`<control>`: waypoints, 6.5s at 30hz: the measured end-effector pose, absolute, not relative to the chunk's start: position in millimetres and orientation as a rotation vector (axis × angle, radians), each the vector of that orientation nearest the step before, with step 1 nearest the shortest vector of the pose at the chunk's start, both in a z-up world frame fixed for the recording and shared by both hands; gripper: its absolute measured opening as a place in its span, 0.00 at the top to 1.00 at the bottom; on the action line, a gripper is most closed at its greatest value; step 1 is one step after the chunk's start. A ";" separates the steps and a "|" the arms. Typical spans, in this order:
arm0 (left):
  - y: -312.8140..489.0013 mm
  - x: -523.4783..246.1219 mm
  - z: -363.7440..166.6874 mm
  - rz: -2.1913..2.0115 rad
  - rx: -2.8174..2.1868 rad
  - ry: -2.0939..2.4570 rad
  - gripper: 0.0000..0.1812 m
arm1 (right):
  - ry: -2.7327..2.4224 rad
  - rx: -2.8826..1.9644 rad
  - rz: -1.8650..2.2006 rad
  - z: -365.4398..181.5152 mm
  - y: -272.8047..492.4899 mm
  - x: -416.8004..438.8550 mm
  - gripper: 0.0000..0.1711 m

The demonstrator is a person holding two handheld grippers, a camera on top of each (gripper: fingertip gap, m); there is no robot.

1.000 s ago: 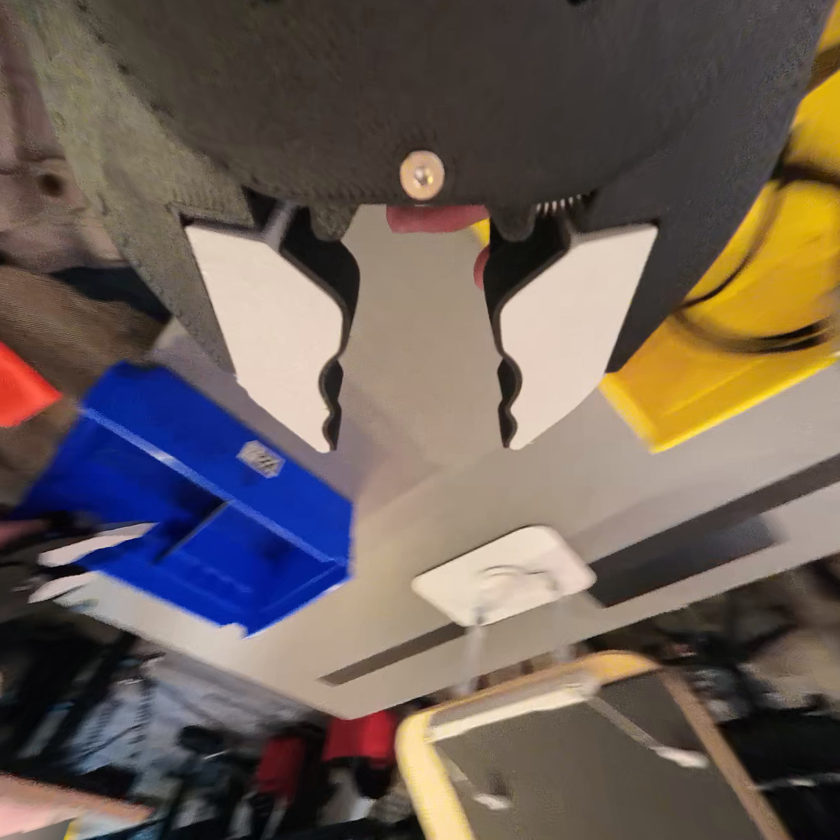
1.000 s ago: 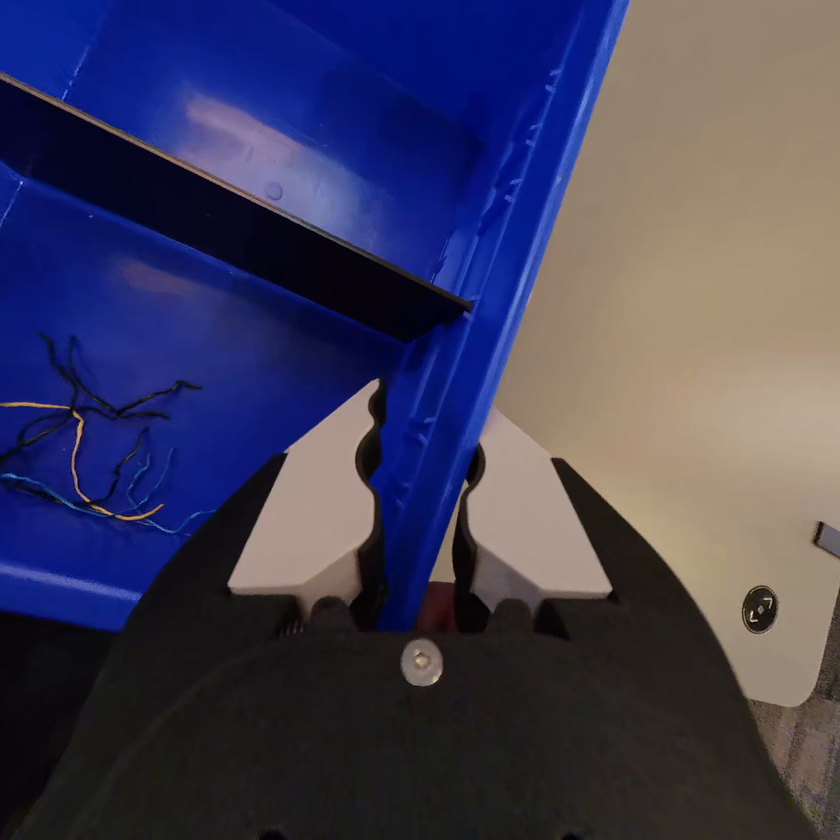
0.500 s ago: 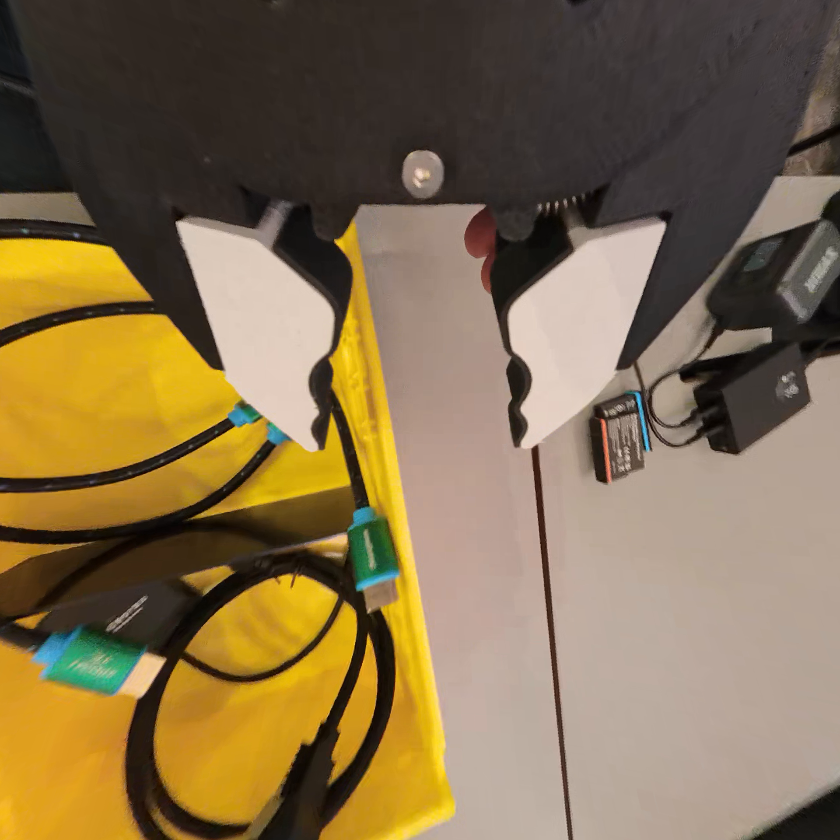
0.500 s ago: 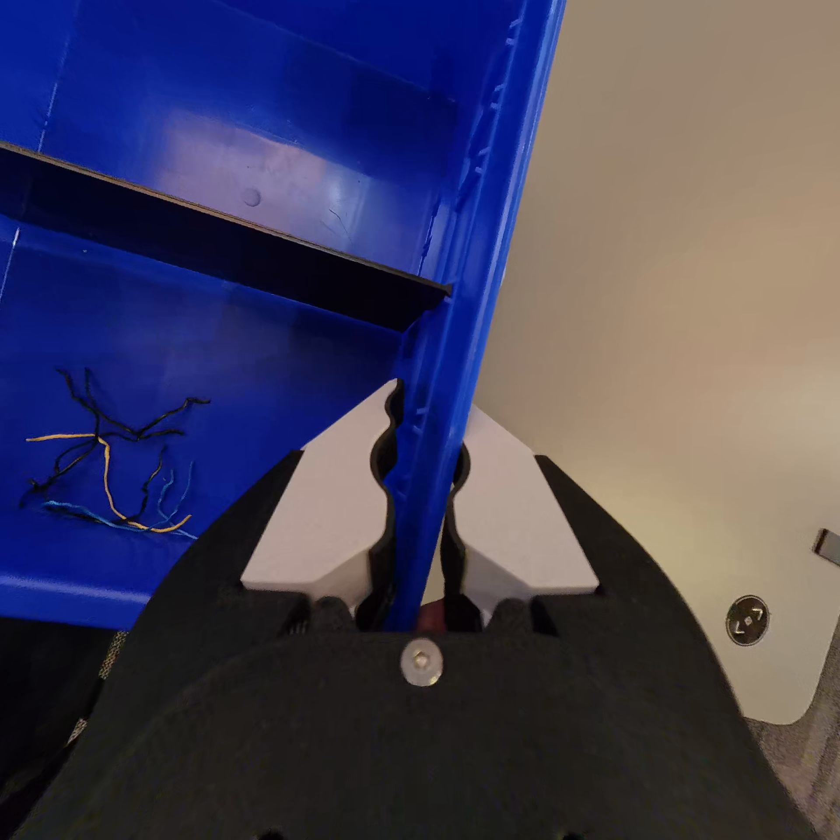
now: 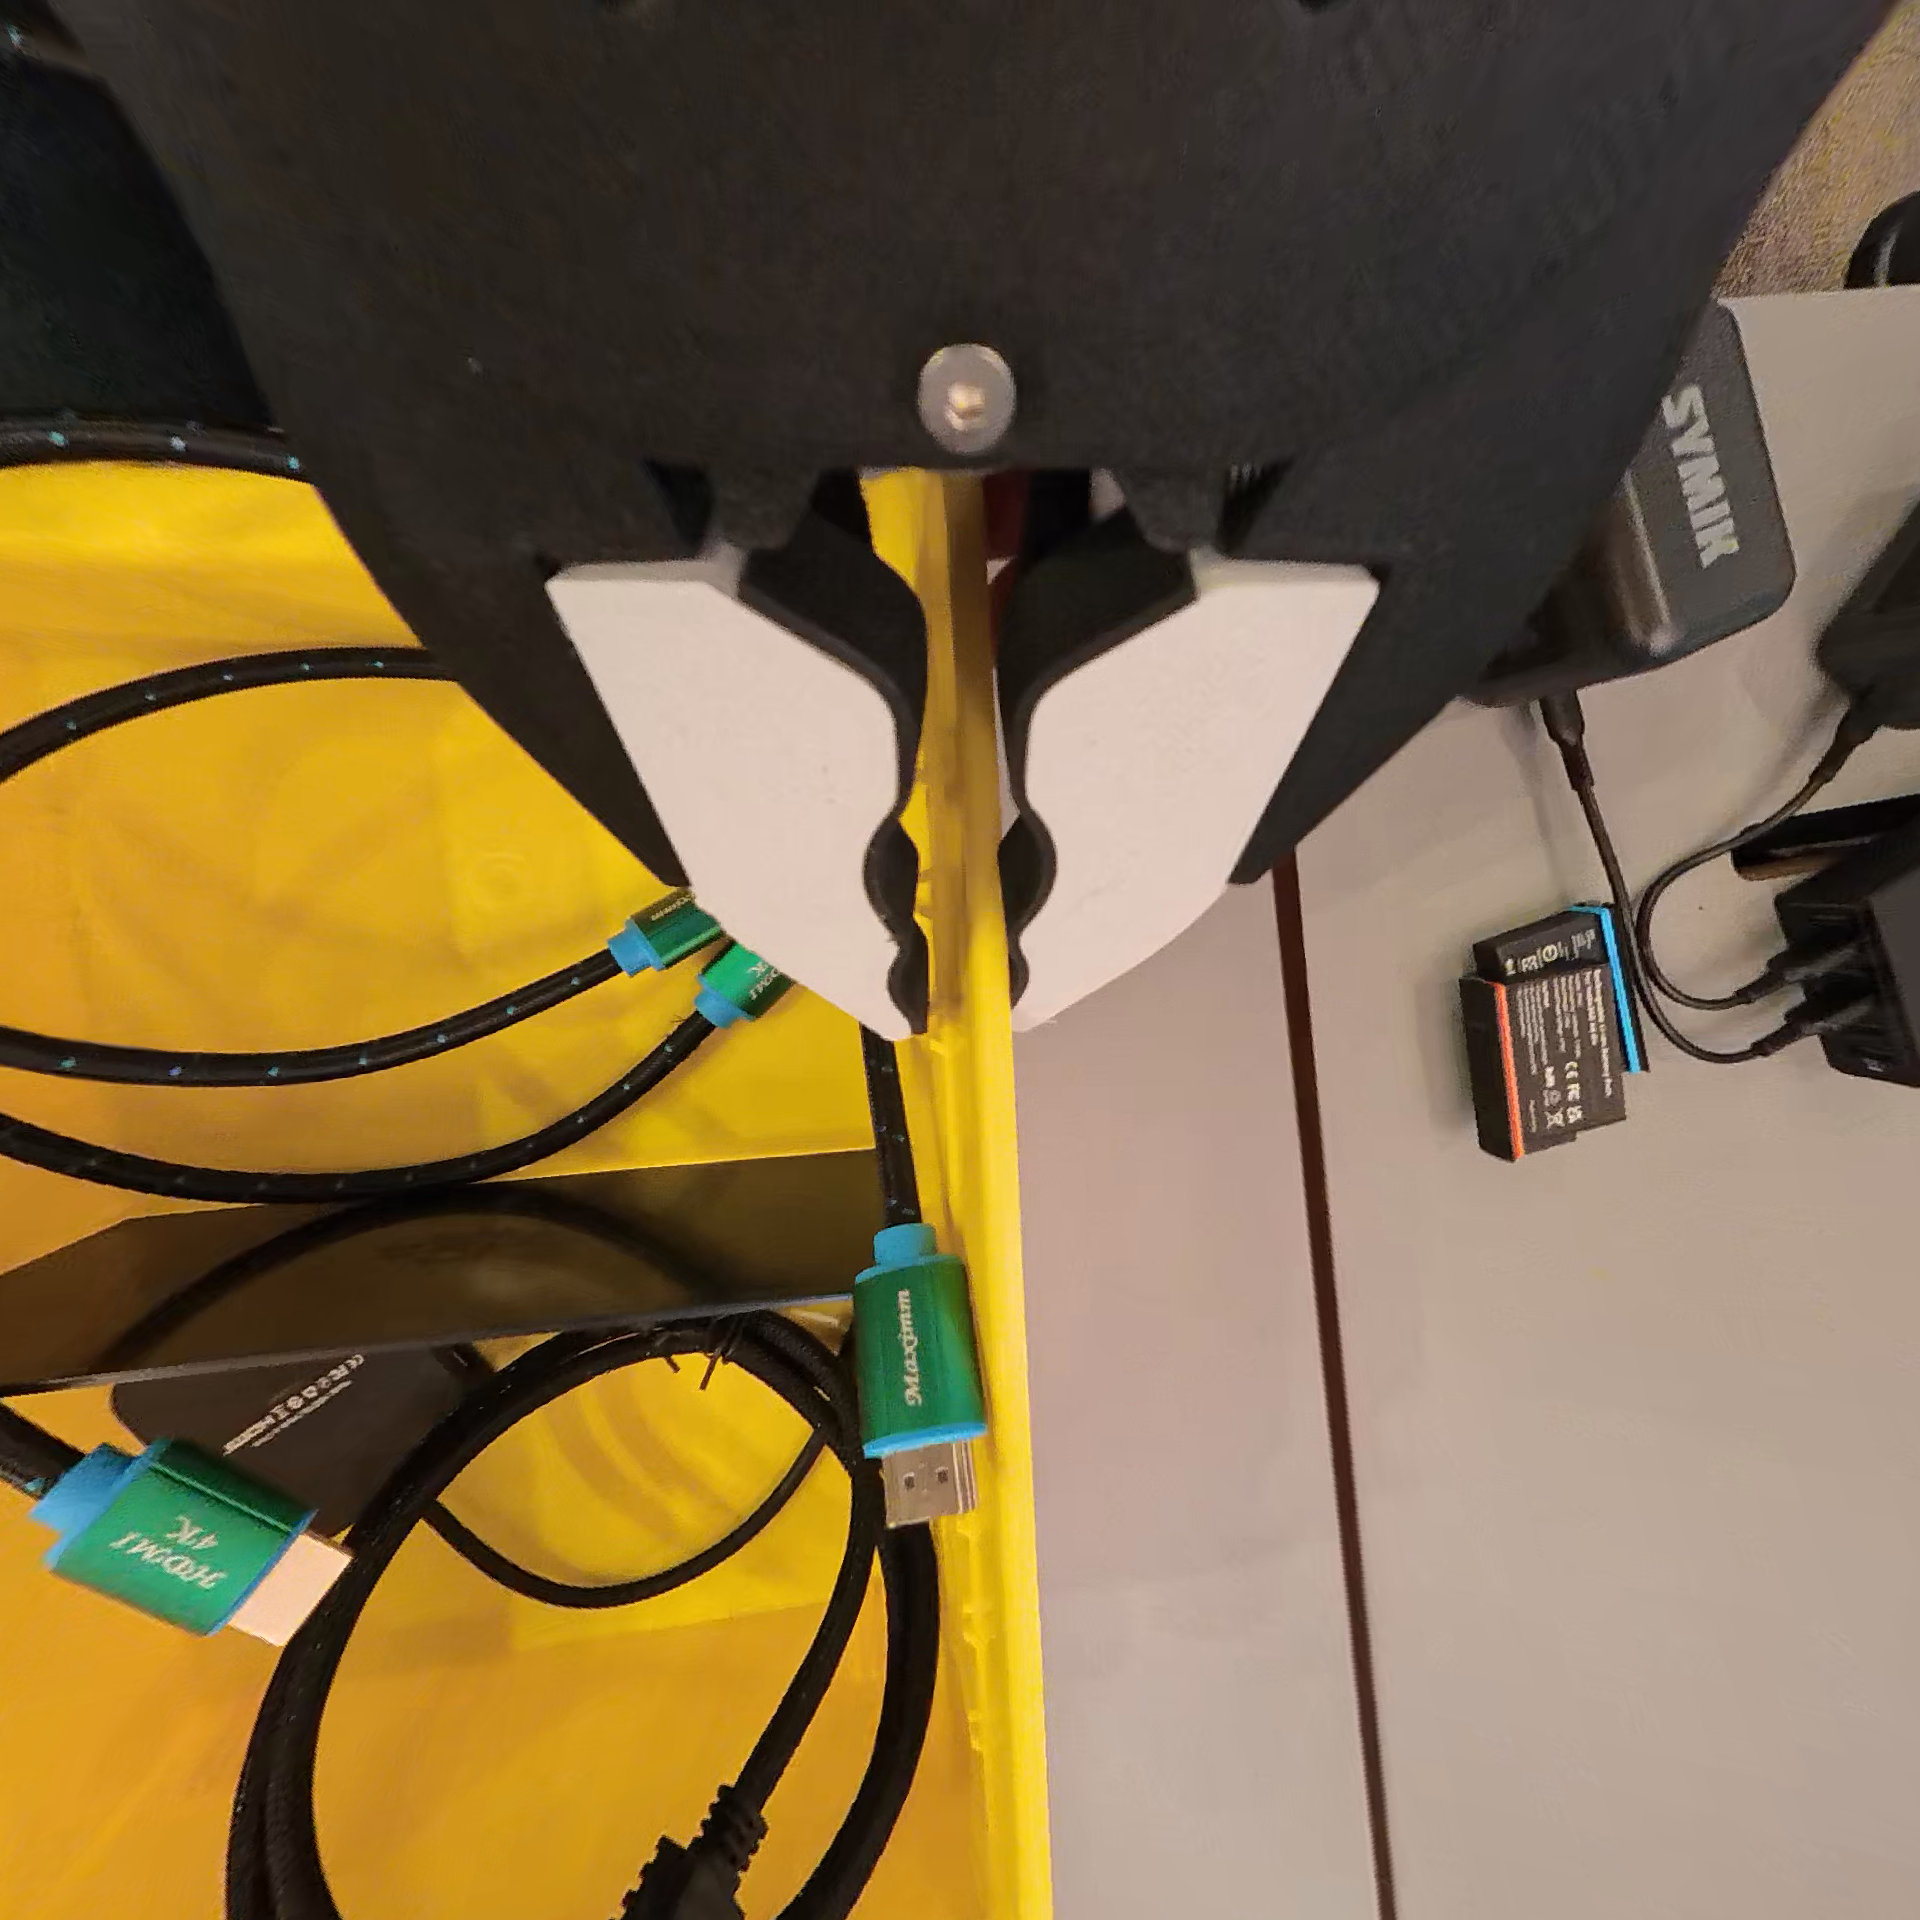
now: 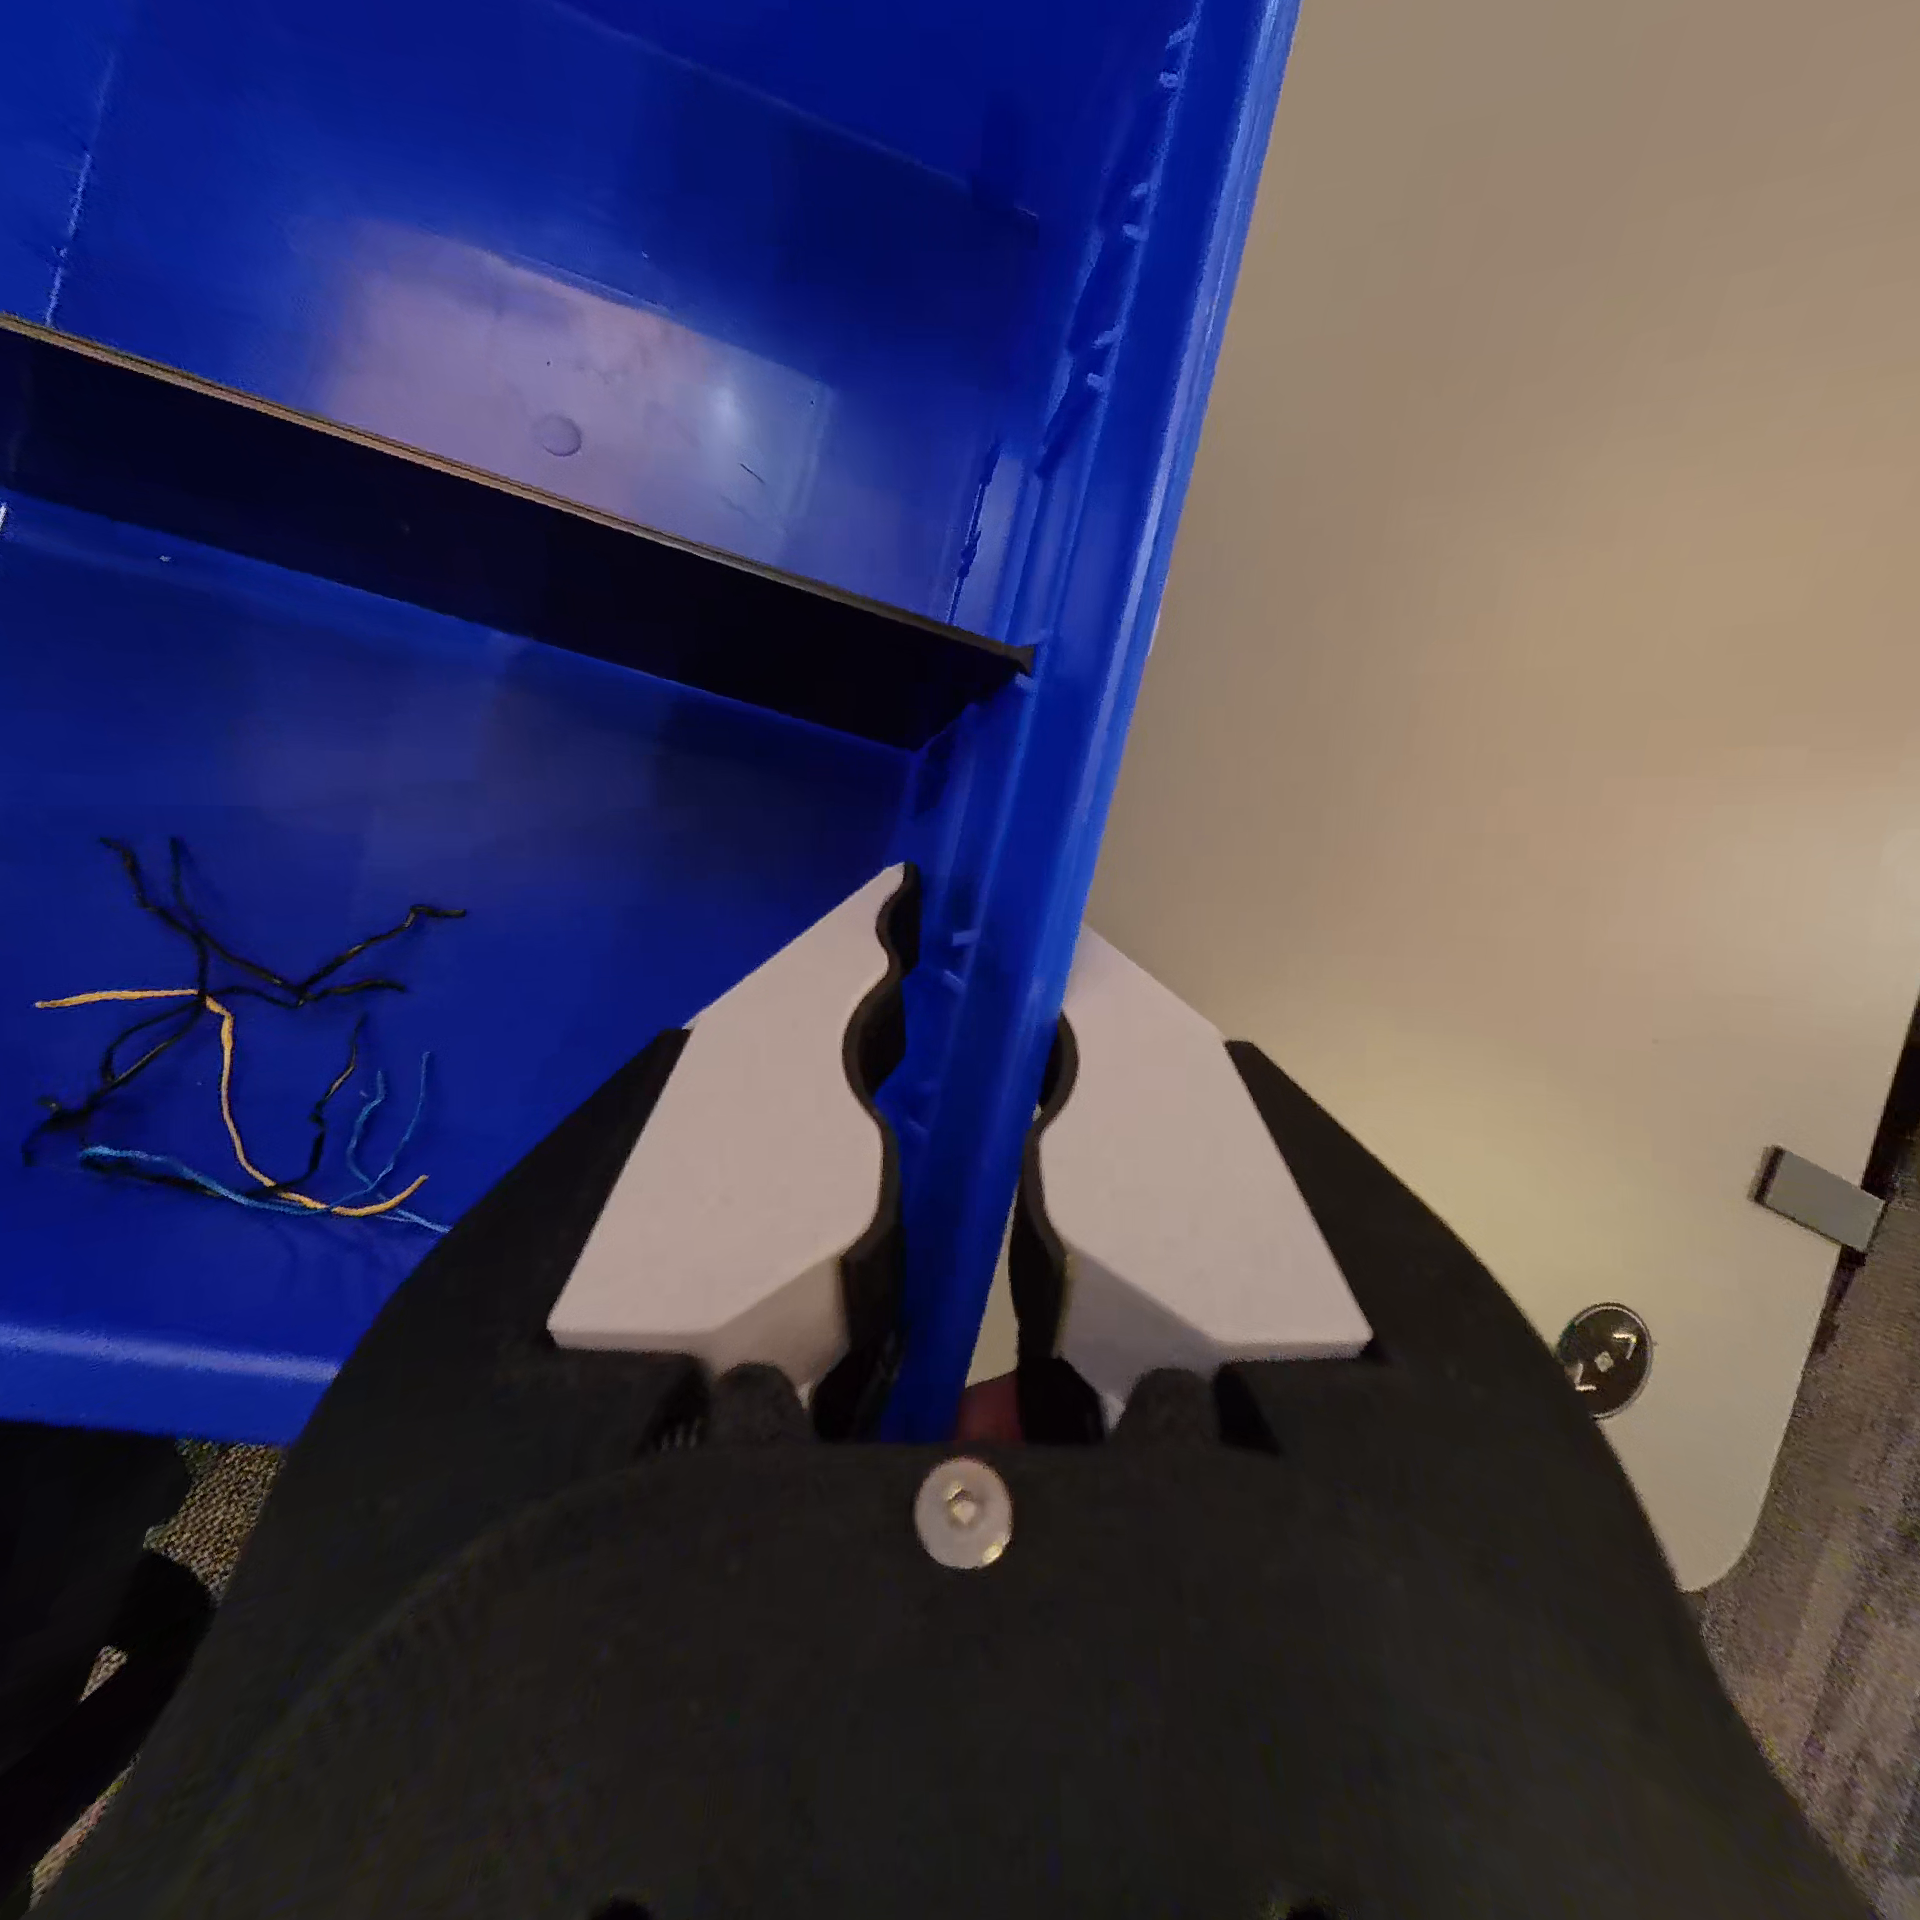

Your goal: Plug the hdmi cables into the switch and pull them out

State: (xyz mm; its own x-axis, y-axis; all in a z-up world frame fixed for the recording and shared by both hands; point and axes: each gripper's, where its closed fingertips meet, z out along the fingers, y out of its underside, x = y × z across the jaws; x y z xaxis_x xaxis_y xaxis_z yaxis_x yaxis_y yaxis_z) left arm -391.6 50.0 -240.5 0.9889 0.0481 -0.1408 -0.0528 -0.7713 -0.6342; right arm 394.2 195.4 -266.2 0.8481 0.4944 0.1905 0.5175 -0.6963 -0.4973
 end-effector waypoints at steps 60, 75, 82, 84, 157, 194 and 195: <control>202.0 -376.7 -96.9 0.731 -1.929 0.308 0.89 | -1.069 -1.770 0.069 -147.4 173.3 169.1 0.80; 172.0 -313.8 78.6 0.746 -1.501 0.374 0.89 | -1.056 -1.647 0.285 -123.6 151.3 107.1 0.77; 174.4 -198.0 100.5 0.551 -1.401 0.620 0.89 | -1.038 -1.534 0.450 -98.7 139.2 54.9 0.69; 175.4 -162.3 95.4 0.455 -1.390 0.687 0.89 | -1.028 -1.506 0.491 -93.3 136.8 43.5 0.67; 132.2 50.4 -141.7 0.469 -0.975 1.904 0.87 | -1.344 -1.337 0.059 -154.4 145.5 46.5 0.84; 132.7 19.0 -149.3 0.697 -0.477 2.149 0.88 | -1.823 -1.271 0.607 -184.5 108.3 -12.1 0.40; 134.1 19.0 -149.7 0.698 -0.481 2.146 0.88 | -1.814 -1.278 0.607 -185.0 109.5 -12.5 0.40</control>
